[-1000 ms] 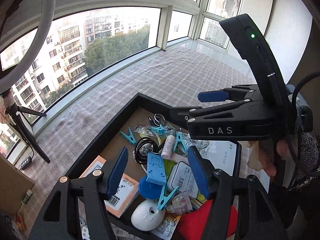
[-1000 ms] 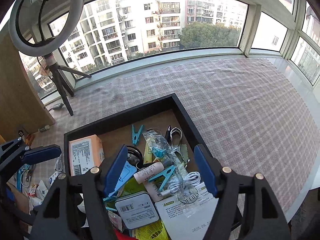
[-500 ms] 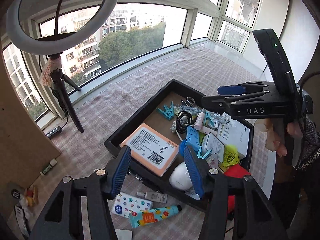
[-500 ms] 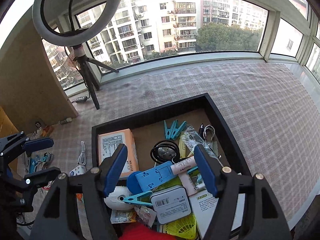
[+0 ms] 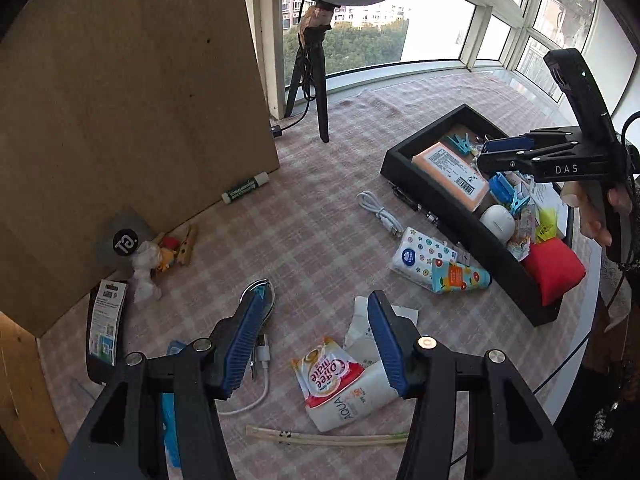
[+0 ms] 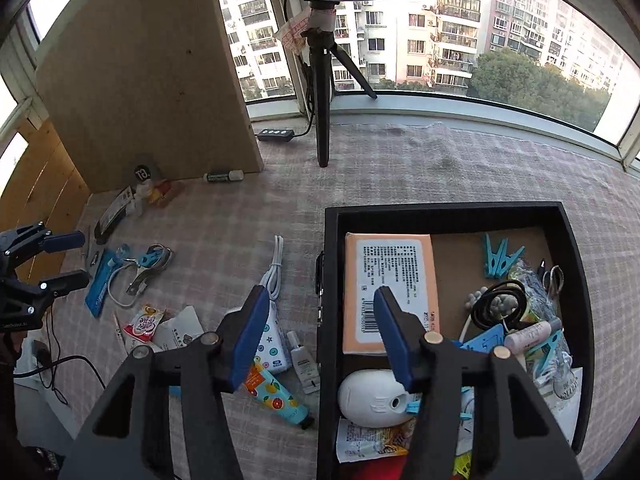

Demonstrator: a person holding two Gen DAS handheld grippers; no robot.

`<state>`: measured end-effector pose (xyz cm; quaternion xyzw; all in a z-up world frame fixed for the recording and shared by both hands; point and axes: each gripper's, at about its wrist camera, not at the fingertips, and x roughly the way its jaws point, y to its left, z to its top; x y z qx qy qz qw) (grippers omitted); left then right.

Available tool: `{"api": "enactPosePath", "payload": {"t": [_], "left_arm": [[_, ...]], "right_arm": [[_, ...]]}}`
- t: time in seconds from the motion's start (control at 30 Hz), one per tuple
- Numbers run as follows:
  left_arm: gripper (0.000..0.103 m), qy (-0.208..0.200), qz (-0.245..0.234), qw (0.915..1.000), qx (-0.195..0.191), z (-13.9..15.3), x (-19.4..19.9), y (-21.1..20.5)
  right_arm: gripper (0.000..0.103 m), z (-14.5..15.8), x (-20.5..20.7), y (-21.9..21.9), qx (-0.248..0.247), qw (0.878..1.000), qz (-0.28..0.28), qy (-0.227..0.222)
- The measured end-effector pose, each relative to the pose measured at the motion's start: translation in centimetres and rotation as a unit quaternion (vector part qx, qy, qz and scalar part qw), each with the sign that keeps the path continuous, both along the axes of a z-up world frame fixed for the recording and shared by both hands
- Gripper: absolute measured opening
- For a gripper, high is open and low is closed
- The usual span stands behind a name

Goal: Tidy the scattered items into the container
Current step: 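Withdraw both tools from the tray back over the table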

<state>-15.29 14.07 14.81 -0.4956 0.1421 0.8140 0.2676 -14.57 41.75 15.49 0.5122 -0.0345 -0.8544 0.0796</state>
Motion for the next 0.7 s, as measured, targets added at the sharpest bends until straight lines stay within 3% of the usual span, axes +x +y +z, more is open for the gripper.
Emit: {"api": "enactPosePath", "payload": {"t": [0.2, 0.3, 0.7], "left_arm": [[0.052, -0.078, 0.007, 0.9968, -0.017, -5.1, 0.9, -1.3], [0.052, -0.124, 0.025, 0.9920, -0.004, -7.4, 1.0, -2.0], [0.052, -0.175, 0.071, 0.9819, 0.010, -11.6, 0.3, -3.0]], "right_arm": [[0.053, -2.8, -1.8, -4.5, 0.007, 0.998, 0.045, -0.034], [0.053, -4.1, -2.7, -5.9, 0.009, 0.997, 0.059, -0.049], [0.053, -8.1, -6.5, -7.5, 0.007, 0.993, 0.068, -0.098]]}}
